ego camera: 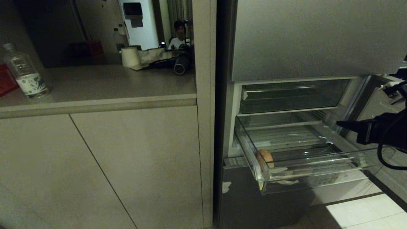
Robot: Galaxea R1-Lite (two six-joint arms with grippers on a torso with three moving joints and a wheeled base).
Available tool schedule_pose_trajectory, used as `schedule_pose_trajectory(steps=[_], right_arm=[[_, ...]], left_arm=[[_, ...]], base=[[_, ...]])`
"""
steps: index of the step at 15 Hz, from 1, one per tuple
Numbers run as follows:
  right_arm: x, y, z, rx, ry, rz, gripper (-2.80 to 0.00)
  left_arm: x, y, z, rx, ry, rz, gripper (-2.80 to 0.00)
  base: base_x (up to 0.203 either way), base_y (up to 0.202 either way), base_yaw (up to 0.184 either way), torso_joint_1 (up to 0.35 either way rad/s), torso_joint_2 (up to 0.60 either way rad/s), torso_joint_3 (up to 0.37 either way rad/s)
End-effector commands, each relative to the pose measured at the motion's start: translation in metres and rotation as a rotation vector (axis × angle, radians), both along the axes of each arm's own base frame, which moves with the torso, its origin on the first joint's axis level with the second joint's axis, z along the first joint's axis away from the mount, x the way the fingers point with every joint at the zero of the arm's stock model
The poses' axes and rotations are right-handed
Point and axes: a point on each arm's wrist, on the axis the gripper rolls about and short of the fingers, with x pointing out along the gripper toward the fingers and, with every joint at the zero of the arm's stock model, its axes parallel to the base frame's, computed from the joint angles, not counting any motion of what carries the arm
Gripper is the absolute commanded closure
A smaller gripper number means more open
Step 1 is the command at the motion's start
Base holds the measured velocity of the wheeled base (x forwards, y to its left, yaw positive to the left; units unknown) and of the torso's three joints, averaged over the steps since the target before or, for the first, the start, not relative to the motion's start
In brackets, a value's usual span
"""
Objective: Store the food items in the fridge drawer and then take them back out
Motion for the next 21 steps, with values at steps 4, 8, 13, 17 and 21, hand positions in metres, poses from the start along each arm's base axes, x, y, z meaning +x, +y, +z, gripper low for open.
schedule_pose_trajectory(steps=[4,8,13,17,21], right_arm=[[0.015,-0.002,-0.021,0.014,0.077,0.004,0.0],[0.033,0.005,-0.051,-0.03,0.165,0.061,0.0],[0.081,0.04,-0.088,-0.102,0.266,0.074,0.0],[0.11,0.051,-0.092,-0.129,0.332,0.068,0.0],[0.131,0.062,-0.086,-0.133,0.416,0.096,0.0]], left_arm=[[0.0,0.0,0.0,0.0,0.001,0.0,0.0],[0.0,0.0,0.0,0.0,0.001,0.0,0.0],[0.0,0.0,0.0,0.0,0.001,0.0,0.0],[0.0,0.0,0.0,0.0,0.001,0.0,0.0],[0.0,0.0,0.0,0.0,0.001,0.0,0.0]], base=[[0.0,0.0,0.0,0.159,-0.35,-0.19],[0.0,0.0,0.0,0.026,-0.06,-0.031],[0.0,0.0,0.0,0.0,0.0,0.0],[0.0,0.0,0.0,0.0,0.0,0.0],[0.0,0.0,0.0,0.0,0.0,0.0]])
